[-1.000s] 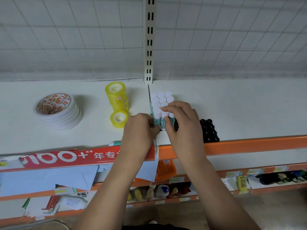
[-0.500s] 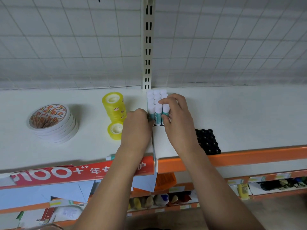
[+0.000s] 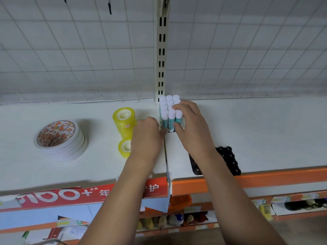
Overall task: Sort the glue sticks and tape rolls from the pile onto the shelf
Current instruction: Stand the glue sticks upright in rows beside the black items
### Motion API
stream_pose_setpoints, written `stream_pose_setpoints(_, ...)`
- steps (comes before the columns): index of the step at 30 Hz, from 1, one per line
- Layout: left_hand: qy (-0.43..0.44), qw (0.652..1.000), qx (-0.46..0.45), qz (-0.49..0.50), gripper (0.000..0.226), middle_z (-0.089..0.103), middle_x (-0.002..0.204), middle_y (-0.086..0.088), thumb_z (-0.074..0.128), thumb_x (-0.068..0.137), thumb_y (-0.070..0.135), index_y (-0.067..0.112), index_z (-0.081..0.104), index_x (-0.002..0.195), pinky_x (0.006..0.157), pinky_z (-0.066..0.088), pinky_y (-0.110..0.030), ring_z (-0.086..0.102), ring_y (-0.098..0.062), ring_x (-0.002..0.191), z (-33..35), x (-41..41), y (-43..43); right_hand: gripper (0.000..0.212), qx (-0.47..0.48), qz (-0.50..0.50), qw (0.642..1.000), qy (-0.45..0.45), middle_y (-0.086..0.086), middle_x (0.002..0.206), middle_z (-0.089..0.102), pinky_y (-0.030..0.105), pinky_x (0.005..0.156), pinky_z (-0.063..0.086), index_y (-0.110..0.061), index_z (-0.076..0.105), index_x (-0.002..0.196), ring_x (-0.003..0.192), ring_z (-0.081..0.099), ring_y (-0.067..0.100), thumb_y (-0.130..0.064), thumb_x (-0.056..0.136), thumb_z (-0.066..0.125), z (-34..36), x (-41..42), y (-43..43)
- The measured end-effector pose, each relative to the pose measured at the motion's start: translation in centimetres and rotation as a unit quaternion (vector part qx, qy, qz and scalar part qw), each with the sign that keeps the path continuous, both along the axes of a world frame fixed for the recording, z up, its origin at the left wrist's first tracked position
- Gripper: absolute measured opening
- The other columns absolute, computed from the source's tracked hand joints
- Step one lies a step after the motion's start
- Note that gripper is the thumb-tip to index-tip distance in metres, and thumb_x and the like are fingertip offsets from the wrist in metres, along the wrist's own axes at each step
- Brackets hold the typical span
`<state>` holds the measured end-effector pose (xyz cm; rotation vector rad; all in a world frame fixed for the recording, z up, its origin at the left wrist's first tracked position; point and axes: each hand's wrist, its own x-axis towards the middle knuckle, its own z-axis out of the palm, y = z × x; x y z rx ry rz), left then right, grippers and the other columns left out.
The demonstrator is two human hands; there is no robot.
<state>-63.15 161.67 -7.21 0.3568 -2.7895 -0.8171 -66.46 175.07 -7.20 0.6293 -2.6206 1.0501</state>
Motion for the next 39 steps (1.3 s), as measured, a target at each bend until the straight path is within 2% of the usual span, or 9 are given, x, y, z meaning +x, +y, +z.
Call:
stream_pose_setpoints(3, 0.021, 0.999, 0.018, -0.047, 0.022, 0.07, 0.082, -0.007, 0.073, 0.084, 0.032, 0.01, 0.073, 0.088, 0.071, 0.05, -0.034, 0.064, -0.026, 0.079, 0.9, 2.3, -1.4, 0.058, -0.003, -0.01, 1.0, 0.001, -0.007, 0.143, 0.04, 0.018, 0.1, 0.03, -0.026, 0.043, 0.14, 0.125, 0.044, 0.015, -0.011, 0.088, 0.065, 0.2, 1.4, 1.0)
stream_pose_setpoints(7, -0.042, 0.99, -0.009, -0.134, 0.007, 0.067, 0.082, 0.018, 0.073, 0.083, 0.031, 0.029, 0.075, 0.09, 0.071, 0.051, -0.028, 0.063, -0.008, 0.073, 1.8, 6.1, -3.1, 0.029, -0.002, 0.037, 0.999, -0.035, -0.012, 0.115, 0.059, 0.02, 0.084, 0.046, -0.027, 0.06, 0.12, 0.098, 0.055, 0.003, -0.022, 0.091, 0.063, -0.3, 4.2, 0.7)
stream_pose_setpoints(11, -0.092, 0.989, -0.016, -0.112, 0.007, 0.068, 0.088, 0.018, 0.071, 0.084, 0.034, 0.036, 0.075, 0.09, 0.076, 0.053, -0.035, 0.063, -0.009, 0.08, 1.4, 8.5, -3.7, 0.018, 0.026, 0.115, 0.987, -0.11, -0.017, 0.098, 0.064, 0.008, 0.073, 0.044, -0.031, 0.068, 0.108, 0.089, 0.058, -0.005, -0.026, 0.092, 0.063, -1.4, 6.2, -0.1)
stream_pose_setpoints(16, -0.107, 0.988, 0.014, -0.113, 0.005, 0.07, 0.083, 0.017, 0.073, 0.082, 0.035, 0.036, 0.076, 0.086, 0.074, 0.053, -0.034, 0.062, -0.006, 0.078, 0.9, 9.9, -4.4, 0.016, 0.028, 0.116, 0.983, -0.138, -0.02, 0.094, 0.063, 0.003, 0.071, 0.044, -0.033, 0.068, 0.106, 0.09, 0.057, -0.01, -0.029, 0.091, 0.064, -1.9, 7.3, -0.1)
stream_pose_setpoints(21, -0.04, 0.993, -0.058, -0.093, 0.016, 0.07, 0.1, 0.005, 0.062, 0.091, 0.032, 0.032, 0.072, 0.103, 0.078, 0.051, -0.037, 0.062, -0.019, 0.091, 0.6, 9.9, -4.7, 0.014, 0.031, 0.081, 0.986, -0.143, -0.019, 0.096, 0.064, 0.004, 0.068, 0.044, -0.033, 0.069, 0.105, 0.087, 0.058, -0.007, -0.032, 0.092, 0.062, -1.7, 8.2, -0.7)
stream_pose_setpoints(30, -0.08, 0.981, -0.09, -0.153, 0.019, 0.066, 0.104, 0.002, 0.063, 0.089, 0.032, 0.032, 0.069, 0.107, 0.078, 0.05, -0.037, 0.059, -0.022, 0.096, 0.6, 10.1, -7.0, 0.024, 0.043, 0.037, 0.983, -0.176, -0.015, 0.101, 0.065, 0.011, 0.076, 0.044, -0.026, 0.07, 0.108, 0.09, 0.059, -0.004, -0.041, 0.09, 0.063, -1.6, 9.2, -2.0)
stream_pose_setpoints(34, 0.002, 0.982, -0.033, -0.186, 0.016, 0.064, 0.098, 0.002, 0.068, 0.087, 0.029, 0.024, 0.07, 0.102, 0.074, 0.049, -0.039, 0.059, -0.02, 0.086, 0.8, 9.1, -5.7, 0.022, -0.048, -0.015, 0.98, -0.193, -0.016, 0.103, 0.069, 0.005, 0.08, 0.041, -0.027, 0.069, 0.109, 0.095, 0.06, -0.01, -0.036, 0.089, 0.068, -1.4, 9.3, -1.7)
stream_pose_setpoints(37, 0.055, 0.978, 0.011, -0.201, 0.017, 0.064, 0.096, 0.003, 0.072, 0.084, 0.025, 0.021, 0.069, 0.1, 0.072, 0.05, -0.038, 0.061, -0.02, 0.084, 1.0, 8.1, -4.2, 0.025, -0.187, -0.047, 0.956, -0.222, -0.008, 0.099, 0.072, 0.024, 0.084, 0.053, -0.023, 0.067, 0.107, 0.092, 0.068, 0.003, -0.027, 0.084, 0.075, -1.1, 9.2, -1.0)
stream_pose_setpoints(39, 0.082, 0.973, 0.027, -0.216, 0.018, 0.064, 0.096, 0.002, 0.071, 0.085, 0.023, 0.019, 0.069, 0.102, 0.071, 0.052, -0.038, 0.062, -0.02, 0.083, 1.0, 7.3, -3.2, 0.025, -0.286, -0.054, 0.928, -0.233, 0.001, 0.093, 0.072, 0.031, 0.077, 0.059, -0.02, 0.066, 0.105, 0.085, 0.072, 0.016, -0.018, 0.083, 0.077, -0.6, 9.2, -0.5)
